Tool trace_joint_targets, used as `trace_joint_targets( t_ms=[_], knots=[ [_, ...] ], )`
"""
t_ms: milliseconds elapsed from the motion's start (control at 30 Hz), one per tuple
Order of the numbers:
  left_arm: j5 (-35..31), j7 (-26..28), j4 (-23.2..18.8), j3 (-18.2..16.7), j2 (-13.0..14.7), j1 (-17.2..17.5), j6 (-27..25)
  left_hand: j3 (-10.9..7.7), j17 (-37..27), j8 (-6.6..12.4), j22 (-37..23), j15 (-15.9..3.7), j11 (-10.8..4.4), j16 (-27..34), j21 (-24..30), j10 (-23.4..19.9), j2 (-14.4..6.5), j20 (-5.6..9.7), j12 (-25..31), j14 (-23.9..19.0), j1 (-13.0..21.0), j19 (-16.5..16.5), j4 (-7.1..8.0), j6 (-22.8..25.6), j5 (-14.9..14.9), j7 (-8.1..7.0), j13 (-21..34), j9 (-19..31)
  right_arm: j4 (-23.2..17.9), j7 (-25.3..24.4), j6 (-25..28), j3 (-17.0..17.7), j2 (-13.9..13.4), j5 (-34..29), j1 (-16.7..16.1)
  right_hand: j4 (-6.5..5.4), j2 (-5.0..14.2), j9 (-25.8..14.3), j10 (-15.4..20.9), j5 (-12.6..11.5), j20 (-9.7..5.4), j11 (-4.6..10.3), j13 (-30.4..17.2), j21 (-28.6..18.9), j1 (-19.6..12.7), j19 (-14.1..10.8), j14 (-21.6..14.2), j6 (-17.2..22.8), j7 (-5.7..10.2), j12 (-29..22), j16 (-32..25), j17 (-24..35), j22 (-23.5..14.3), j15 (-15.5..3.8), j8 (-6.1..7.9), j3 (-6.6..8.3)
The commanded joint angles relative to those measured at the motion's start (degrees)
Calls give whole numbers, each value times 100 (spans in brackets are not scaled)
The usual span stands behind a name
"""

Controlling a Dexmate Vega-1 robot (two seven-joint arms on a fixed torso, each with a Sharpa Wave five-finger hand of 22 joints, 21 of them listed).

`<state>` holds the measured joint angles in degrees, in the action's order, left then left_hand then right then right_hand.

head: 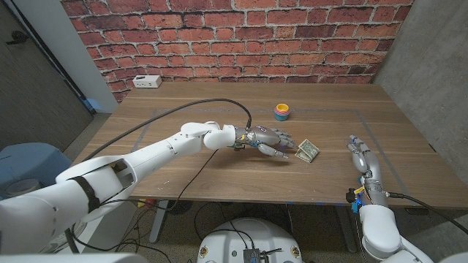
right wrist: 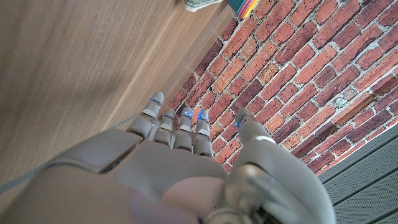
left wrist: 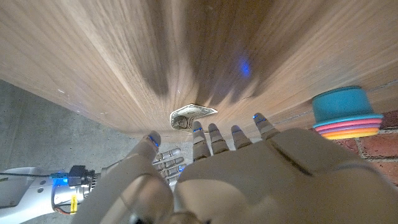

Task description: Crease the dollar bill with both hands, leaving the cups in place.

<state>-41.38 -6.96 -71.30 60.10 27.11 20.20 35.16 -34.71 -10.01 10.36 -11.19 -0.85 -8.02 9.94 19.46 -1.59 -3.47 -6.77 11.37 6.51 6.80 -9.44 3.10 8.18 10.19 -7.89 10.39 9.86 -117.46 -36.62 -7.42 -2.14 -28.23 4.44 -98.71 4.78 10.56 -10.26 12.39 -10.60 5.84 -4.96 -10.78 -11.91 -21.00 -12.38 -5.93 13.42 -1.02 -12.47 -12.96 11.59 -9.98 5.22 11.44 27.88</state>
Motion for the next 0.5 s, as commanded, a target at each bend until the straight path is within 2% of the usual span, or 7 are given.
trace_joint_targets(
  t_ms=[33, 133, 200, 267, 367, 500],
  knots=[
    [-311, 220, 234, 218, -96, -120, 317, 38, -11, -26, -14, -17, -76, 1, -27, 101, -11, 15, -40, 69, -79, -284, 14, -56, 30, -53, 9, 10, 87, -2, -173, -91, -2, -148, 13, -15, -6, -30, 146, -14, -20, 28, -34, -10, -55, -74, -107, 136, 8, -37, -43, 23, -25, -26, 14, 42],
    [-311, 185, 291, 257, -131, -150, 359, 39, -10, -58, -15, -11, -112, 9, -44, 154, -39, 18, -54, 93, -99, -310, 30, -166, 38, -127, 9, 10, 32, -27, -100, -129, -40, -289, 11, -31, 8, -30, 266, -18, -37, 54, -34, -16, -78, -106, -215, 320, -4, -57, -82, 25, -25, -113, 62, 62],
    [-323, 173, 324, 285, -155, -169, 379, 36, -11, -65, -17, -4, -158, 12, -53, 198, -70, 19, -65, 116, -119, -322, 50, -219, 43, -125, 8, 9, -18, -53, -10, -162, -75, -418, 13, -43, 31, -30, 450, -27, -64, 79, -34, -31, -122, -163, -338, 511, -33, -96, -122, 24, -25, -310, 101, 101],
    [-334, 149, 354, 313, -181, -191, 394, 32, -12, -73, -18, -2, -194, 13, -57, 243, -99, 19, -76, 139, -134, -325, 67, -276, 47, -143, 7, 8, -101, -63, 134, -191, -114, -524, 10, -54, 35, -29, 617, -33, -83, 67, -33, -41, -153, -208, -392, 705, -8, -133, -135, 21, -25, -378, 143, 125],
    [-374, 133, 376, 352, -216, -222, 395, 32, -12, -101, -20, -12, -203, 14, -80, 292, -129, 26, -80, 183, -160, -366, 91, -439, 50, -204, 6, 7, -189, -34, 278, -224, -173, -608, 16, -68, 48, -28, 729, -41, -84, 79, -31, -61, -188, -283, -540, 835, 0, -146, -186, 21, -25, -458, 156, 157],
    [-436, 146, 396, 387, -255, -256, 354, 40, -12, -103, -23, -14, -193, 11, -119, 395, -146, 35, -97, 246, -191, -445, 115, -594, 50, -220, 5, 5, -317, 53, 511, -255, -279, -676, 29, -80, 39, -28, 863, -44, -91, 68, -29, -89, -218, -385, -691, 968, -8, -164, -236, 22, -25, -438, 165, 176]
  ],
)
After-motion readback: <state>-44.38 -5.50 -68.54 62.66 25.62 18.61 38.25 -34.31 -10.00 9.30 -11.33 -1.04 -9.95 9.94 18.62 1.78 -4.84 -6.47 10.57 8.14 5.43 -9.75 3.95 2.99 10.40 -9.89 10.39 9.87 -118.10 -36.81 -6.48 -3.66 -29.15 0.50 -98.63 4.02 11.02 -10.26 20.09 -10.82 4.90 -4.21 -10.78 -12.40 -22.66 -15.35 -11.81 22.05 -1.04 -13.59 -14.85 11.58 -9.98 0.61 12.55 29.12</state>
